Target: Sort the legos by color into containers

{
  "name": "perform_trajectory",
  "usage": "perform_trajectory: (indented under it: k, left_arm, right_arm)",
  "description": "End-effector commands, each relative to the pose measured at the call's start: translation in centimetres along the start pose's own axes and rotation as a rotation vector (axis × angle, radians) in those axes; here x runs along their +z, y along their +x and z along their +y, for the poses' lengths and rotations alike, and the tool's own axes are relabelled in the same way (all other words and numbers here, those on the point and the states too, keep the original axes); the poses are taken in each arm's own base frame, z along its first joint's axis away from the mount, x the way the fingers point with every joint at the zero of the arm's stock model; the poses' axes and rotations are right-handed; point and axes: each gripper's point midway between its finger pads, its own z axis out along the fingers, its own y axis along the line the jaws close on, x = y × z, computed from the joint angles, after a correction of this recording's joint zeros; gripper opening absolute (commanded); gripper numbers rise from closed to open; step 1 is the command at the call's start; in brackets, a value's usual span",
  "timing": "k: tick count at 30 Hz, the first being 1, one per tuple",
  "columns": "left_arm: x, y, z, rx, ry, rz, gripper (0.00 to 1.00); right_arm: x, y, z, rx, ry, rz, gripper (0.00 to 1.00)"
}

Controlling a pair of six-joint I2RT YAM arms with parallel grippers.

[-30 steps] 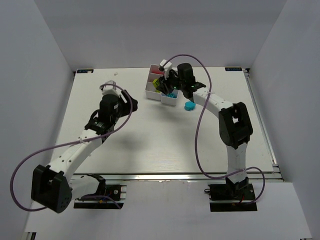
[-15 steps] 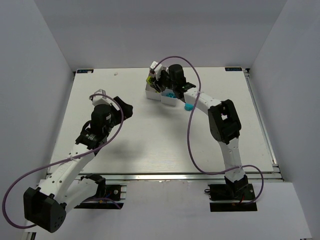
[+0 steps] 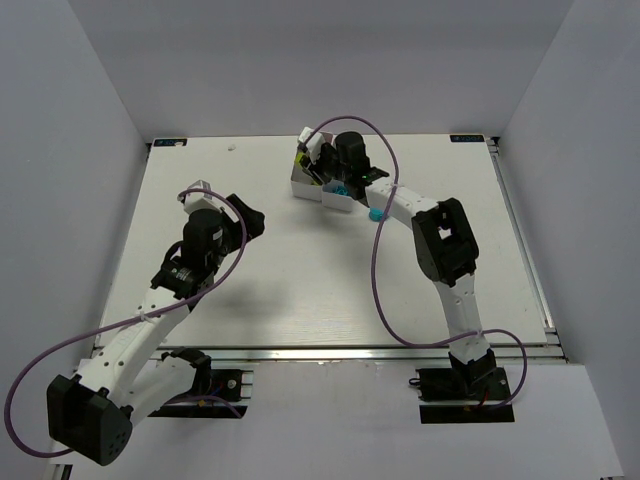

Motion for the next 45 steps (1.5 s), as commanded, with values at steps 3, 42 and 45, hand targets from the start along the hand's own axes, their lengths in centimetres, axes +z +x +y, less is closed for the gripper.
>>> perform_trajectory:
  k: [3, 42, 45]
  left_arm:
    - [-0.6, -0.4, 0.3, -0.014, -0.010, -0.017, 0.98]
    - [-0.1, 0.3, -0.1, -0.086, 0.037, -0.026, 0.98]
    - [0.0, 0.5, -0.2, -0.095, 0.044, -0.019, 0.98]
  right_arm:
    - [0.7, -0.8, -0.9, -0.041, 0.031, -0.037, 0.35]
    - [-20.4, 3.6, 1.2, -0.290, -0.634, 0.252, 0.72]
    - [-20.7, 6.7, -0.5, -0.350, -0.637, 0.332, 0.69]
